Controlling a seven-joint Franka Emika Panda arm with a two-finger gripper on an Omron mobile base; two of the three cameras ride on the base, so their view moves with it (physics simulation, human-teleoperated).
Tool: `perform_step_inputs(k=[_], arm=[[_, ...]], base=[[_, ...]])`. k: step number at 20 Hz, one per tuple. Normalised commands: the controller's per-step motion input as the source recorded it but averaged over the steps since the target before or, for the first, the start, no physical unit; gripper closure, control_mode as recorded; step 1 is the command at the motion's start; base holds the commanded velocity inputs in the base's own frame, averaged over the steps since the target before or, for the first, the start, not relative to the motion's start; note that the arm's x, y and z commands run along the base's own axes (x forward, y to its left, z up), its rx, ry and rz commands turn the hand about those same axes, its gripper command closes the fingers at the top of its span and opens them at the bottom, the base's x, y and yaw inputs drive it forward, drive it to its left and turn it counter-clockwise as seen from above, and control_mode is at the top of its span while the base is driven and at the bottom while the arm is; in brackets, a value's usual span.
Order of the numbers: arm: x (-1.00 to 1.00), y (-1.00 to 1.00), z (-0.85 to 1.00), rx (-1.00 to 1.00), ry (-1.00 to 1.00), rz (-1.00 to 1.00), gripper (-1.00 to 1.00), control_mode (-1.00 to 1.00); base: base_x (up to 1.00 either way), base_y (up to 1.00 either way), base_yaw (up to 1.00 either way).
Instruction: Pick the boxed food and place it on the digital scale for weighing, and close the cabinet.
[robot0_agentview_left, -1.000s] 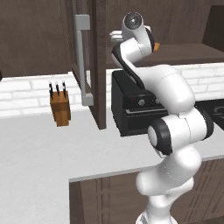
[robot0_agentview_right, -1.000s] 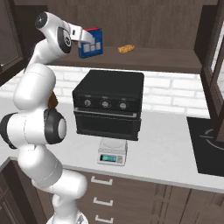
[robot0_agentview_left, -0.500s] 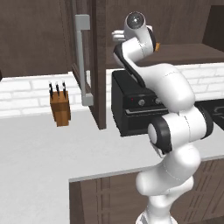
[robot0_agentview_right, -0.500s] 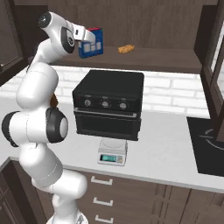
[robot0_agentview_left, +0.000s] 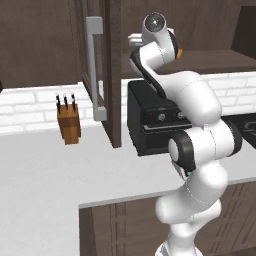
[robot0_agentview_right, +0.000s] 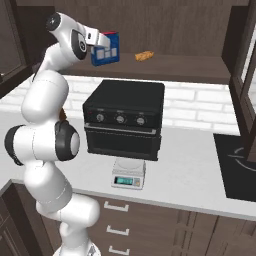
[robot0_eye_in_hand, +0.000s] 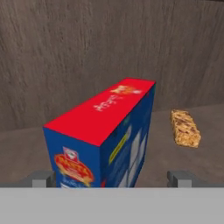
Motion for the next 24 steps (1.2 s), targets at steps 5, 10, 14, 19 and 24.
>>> perform_step_inputs(k=[5, 10, 14, 19, 24], arm=[[-0.07, 0.35, 0.01, -0.05, -0.11, 0.0, -1.0, -1.0], [0.14, 0.35, 0.0, -0.03, -0.02, -0.02, -1.0, -1.0], [0.27, 0.0, 0.0, 0.0, 0.1, 0.0, -1.0, -1.0], [0.04, -0.16, 0.0, 0.02, 0.05, 0.0, -1.0, -1.0], [0.0, -0.3, 0.0, 0.05, 0.0, 0.0, -1.0, -1.0]], base=[[0.0, 0.0, 0.0], [0.0, 0.0, 0.0], [0.0, 0.0, 0.0], [0.0, 0.0, 0.0], [0.0, 0.0, 0.0]])
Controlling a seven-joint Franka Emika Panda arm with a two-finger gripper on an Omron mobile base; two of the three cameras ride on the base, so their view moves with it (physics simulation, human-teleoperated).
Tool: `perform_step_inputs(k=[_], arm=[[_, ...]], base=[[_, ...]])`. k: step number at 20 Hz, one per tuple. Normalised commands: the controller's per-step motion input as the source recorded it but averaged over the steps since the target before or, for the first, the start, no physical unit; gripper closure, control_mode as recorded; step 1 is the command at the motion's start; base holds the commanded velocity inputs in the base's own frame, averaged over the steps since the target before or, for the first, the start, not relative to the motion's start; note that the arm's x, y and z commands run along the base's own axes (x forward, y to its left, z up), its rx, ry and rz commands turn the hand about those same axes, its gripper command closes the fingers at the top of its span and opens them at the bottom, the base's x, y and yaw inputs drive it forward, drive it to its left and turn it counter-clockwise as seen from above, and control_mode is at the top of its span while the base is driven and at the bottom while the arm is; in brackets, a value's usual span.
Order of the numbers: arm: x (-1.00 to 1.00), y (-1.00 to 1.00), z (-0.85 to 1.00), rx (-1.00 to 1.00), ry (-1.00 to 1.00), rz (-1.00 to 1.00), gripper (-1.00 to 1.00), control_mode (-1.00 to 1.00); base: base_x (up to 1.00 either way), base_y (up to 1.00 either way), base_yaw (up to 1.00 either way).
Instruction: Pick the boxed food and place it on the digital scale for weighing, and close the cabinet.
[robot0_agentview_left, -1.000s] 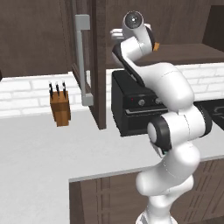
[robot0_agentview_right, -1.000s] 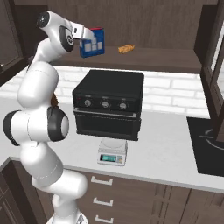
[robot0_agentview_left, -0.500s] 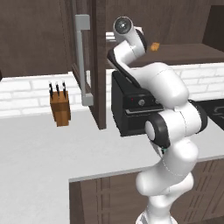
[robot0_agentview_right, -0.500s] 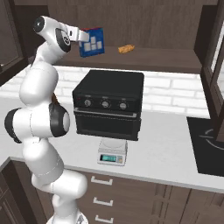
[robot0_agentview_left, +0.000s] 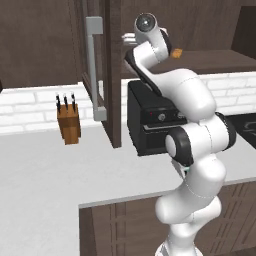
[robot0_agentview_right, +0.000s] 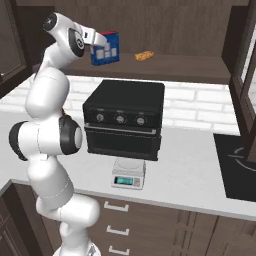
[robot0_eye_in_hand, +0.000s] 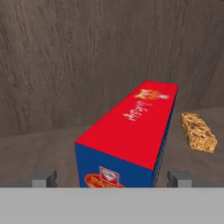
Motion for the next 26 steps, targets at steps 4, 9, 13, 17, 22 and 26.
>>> perform_step_inputs(k=[4, 9, 13, 17, 22, 26], arm=[[0.0, -0.18, -0.09, 0.01, 0.0, 0.0, 1.0, -1.0], [0.0, -0.18, -0.21, 0.0, 0.0, 0.0, 1.0, -1.0], [-0.41, -0.08, -0.27, 0.0, -0.24, 0.0, 1.0, -1.0], [-0.9, 0.28, -0.2, -0.01, -0.29, 0.03, 1.0, -1.0], [-1.0, 0.03, 0.0, 0.0, -0.05, 0.13, 1.0, -1.0], [-1.0, 0.0, 0.09, 0.0, 0.0, 0.3, 1.0, -1.0]], base=[[0.0, 0.0, 0.0], [0.0, 0.0, 0.0], [0.0, 0.0, 0.0], [0.0, 0.0, 0.0], [0.0, 0.0, 0.0], [0.0, 0.0, 0.0]])
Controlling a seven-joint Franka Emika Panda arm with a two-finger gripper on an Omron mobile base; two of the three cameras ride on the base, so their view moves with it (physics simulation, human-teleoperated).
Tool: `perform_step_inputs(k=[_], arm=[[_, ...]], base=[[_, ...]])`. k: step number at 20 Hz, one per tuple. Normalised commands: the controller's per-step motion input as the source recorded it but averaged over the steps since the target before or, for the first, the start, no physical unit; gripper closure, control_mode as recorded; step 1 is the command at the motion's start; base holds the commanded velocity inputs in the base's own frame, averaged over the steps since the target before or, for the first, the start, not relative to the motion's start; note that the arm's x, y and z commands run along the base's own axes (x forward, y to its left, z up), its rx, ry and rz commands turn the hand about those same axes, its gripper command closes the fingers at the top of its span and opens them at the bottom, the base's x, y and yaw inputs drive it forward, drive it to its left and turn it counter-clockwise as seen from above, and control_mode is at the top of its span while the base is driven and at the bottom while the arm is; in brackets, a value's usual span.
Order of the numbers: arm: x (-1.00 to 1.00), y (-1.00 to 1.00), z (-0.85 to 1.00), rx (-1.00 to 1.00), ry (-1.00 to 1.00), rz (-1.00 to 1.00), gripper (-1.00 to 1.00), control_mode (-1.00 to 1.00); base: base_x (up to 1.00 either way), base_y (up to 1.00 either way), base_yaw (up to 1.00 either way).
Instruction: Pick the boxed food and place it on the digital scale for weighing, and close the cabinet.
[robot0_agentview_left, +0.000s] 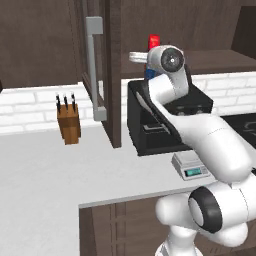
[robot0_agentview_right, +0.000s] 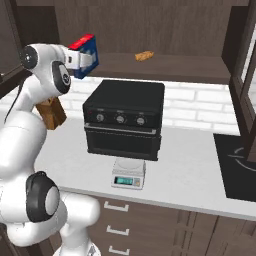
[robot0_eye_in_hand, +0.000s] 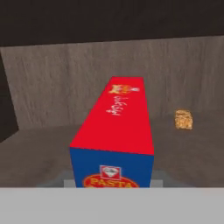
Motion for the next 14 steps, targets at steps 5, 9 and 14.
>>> perform_step_inputs(k=[5, 9, 14], arm=[[-1.0, -0.01, 0.07, 0.0, 0.05, 0.37, 1.0, -1.0], [-0.83, -0.13, 0.05, 0.0, 0.07, 0.37, 1.0, -1.0], [-0.38, -0.05, 0.0, -0.01, 0.0, 0.28, 1.0, -1.0]], base=[[0.0, 0.0, 0.0], [0.0, 0.0, 0.0], [0.0, 0.0, 0.0]])
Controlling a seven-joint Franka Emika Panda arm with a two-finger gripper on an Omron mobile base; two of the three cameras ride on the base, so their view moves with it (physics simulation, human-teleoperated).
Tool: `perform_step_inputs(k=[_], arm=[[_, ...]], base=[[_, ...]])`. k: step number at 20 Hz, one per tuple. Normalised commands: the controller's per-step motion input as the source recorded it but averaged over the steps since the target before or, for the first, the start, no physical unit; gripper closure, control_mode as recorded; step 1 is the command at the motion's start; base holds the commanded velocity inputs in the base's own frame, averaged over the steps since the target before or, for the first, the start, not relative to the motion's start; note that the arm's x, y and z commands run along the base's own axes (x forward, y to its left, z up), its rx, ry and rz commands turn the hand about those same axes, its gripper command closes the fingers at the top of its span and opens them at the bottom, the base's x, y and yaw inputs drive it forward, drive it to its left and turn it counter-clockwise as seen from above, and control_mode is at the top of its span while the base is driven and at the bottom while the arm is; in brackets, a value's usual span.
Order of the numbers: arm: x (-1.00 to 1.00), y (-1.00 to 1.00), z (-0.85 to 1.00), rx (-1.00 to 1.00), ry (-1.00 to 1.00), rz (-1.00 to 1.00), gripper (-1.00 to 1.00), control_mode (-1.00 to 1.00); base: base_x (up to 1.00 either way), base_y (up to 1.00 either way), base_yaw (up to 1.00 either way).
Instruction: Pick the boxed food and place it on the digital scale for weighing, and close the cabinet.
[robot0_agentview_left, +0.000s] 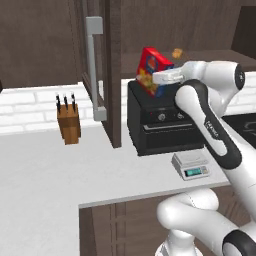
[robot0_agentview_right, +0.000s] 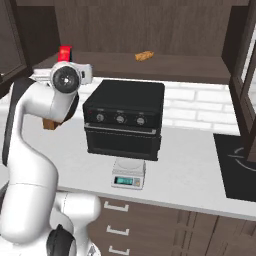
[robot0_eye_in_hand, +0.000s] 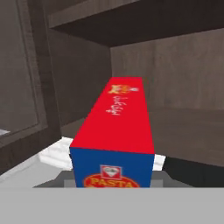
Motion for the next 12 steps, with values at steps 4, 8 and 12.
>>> perform_step_inputs(k=[4, 8, 12], arm=[[-0.26, -0.22, 0.0, -0.03, 0.0, 0.33, 1.0, -1.0], [-0.01, -0.15, -0.03, -0.07, 0.03, 0.3, 1.0, -1.0], [0.0, -0.33, -0.07, -0.03, 0.03, 0.22, 1.0, -1.0]], base=[[0.0, 0.0, 0.0], [0.0, 0.0, 0.0], [0.0, 0.0, 0.0]])
